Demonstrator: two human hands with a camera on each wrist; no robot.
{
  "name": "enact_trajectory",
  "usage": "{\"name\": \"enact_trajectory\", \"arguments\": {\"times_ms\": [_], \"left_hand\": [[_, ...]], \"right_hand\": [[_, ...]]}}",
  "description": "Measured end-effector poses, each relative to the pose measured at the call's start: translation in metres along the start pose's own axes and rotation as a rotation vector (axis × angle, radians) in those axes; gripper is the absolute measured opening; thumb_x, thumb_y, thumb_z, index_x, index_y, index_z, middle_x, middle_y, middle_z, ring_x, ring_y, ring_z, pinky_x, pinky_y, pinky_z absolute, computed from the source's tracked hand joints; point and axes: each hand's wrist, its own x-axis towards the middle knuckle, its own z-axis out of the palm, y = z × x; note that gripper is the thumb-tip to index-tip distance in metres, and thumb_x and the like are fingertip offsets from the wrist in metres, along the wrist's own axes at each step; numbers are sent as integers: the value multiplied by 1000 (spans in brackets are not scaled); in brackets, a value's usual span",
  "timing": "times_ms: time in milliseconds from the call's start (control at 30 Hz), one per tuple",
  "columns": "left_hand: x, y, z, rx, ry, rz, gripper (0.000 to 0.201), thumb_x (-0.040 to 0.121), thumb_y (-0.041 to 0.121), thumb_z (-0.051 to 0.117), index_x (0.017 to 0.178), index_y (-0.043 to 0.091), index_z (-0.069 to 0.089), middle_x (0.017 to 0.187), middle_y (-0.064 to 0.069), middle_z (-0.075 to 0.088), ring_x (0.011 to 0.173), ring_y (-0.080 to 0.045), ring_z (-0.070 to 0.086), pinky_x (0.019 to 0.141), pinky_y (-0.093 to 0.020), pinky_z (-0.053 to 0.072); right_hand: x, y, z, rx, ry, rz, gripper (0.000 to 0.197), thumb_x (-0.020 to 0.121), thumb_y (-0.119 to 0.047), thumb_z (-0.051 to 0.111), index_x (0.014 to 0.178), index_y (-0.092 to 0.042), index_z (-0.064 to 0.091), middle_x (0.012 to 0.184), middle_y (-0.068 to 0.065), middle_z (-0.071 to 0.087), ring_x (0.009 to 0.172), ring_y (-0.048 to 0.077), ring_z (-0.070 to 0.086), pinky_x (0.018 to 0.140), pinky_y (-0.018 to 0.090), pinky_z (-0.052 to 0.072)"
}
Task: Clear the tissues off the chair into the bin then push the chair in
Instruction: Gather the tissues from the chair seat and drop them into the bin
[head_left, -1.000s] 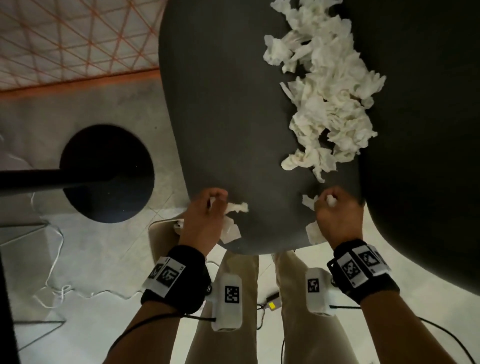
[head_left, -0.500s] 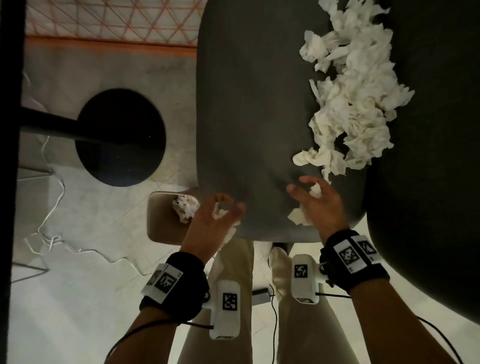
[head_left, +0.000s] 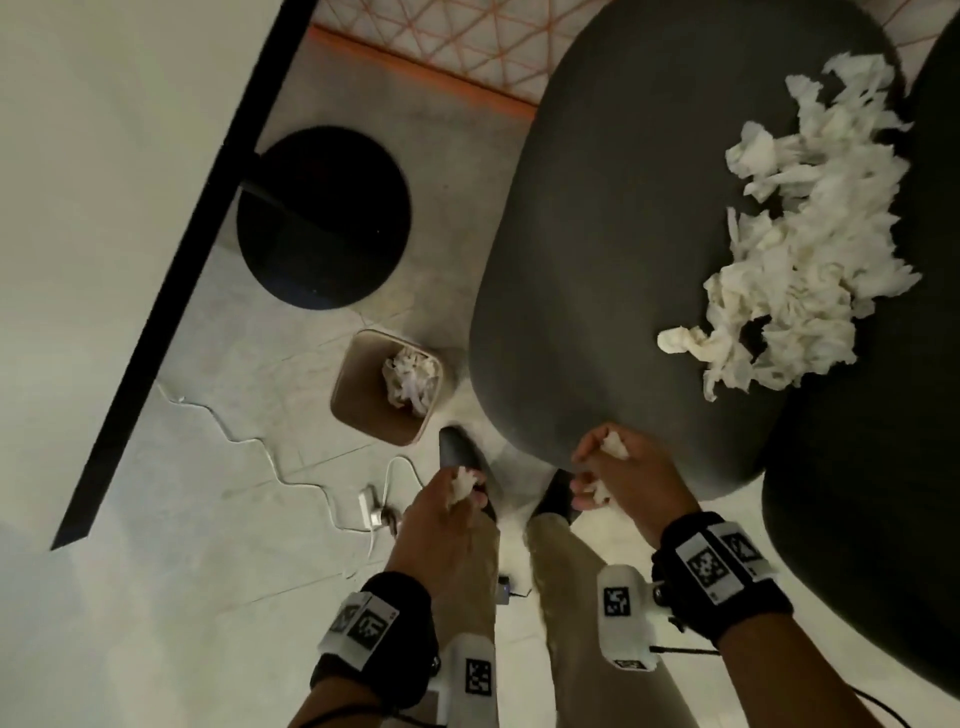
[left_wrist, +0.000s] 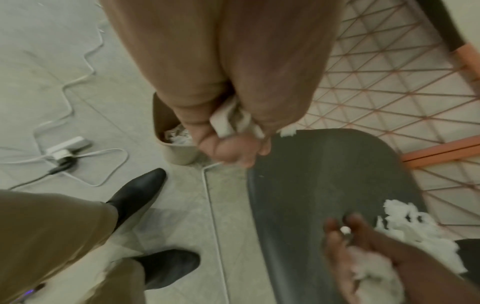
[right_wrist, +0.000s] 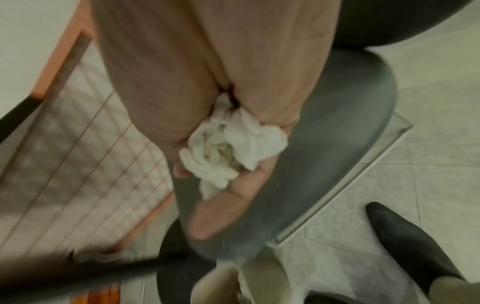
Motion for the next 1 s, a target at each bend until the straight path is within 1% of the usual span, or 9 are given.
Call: {"name": "enact_trajectory", "arguments": {"times_ms": [200,300,400,500,600,667,800,867,1000], "left_hand": [[26,-44,-27,194,82,-123,47,97,50,46,71,16,65,61,1,63,63,-19,59,70,-35,46],[38,-65,-47,328,21,-222,55,100,51,35,61,19,57,62,-1,60,70,-23,60,72,-31,39],[65,-96,-74,405,15,-283,54,101,49,33,81,11,66,87,-14,69,96,-34,63,83,-36,43],[98,-117,-100,557,7,-234,41,104,37,31,121,13,59,122,-15,63,114,-36,56,94,-39,41],[134,-124,-122,525,13,-180,30,101,35,41,105,14,62,114,-13,67,111,-36,58,91,-36,41],[160,-128,-131,516,35,-159,31,99,33,44,114,11,60,120,-15,65,115,-37,56,92,-36,40],[203,-131,-142,514,103,-119,44,93,25,54,135,11,49,131,-21,56,120,-39,53,96,-38,41],[221,-131,-145,506,131,-93,48,91,17,59,137,15,47,133,-18,55,120,-37,53,95,-35,41],[255,-139,-148,495,137,-43,60,81,12,63,138,26,47,136,-14,53,121,-33,52,96,-32,43]], "right_hand": [[15,20,79,-338,-182,66,15,94,-24,57,85,-16,66,73,6,70,39,12,44,38,19,34],[26,32,121,-569,-194,53,41,91,-47,56,68,-15,63,57,-1,63,50,12,57,54,23,49],[43,43,155,-727,-109,62,67,92,-62,36,85,-3,66,85,20,68,83,34,63,79,37,49],[68,47,183,-725,-59,76,69,92,-67,25,84,-7,59,84,21,59,78,33,55,79,40,46],[111,62,215,-616,-70,112,66,84,-74,21,80,-16,53,84,12,54,78,25,50,76,39,42],[139,71,234,-460,-102,166,64,75,-78,23,85,-22,52,93,7,52,81,23,50,73,35,40],[188,87,258,-231,-141,257,86,65,-79,41,129,-22,49,129,11,51,94,33,60,57,29,50],[204,85,269,-195,-143,236,85,65,-75,48,136,-28,44,138,13,44,113,39,55,70,40,56],[230,77,285,-80,-169,222,50,88,-48,53,132,-25,46,135,11,46,108,34,56,90,51,49]]}}
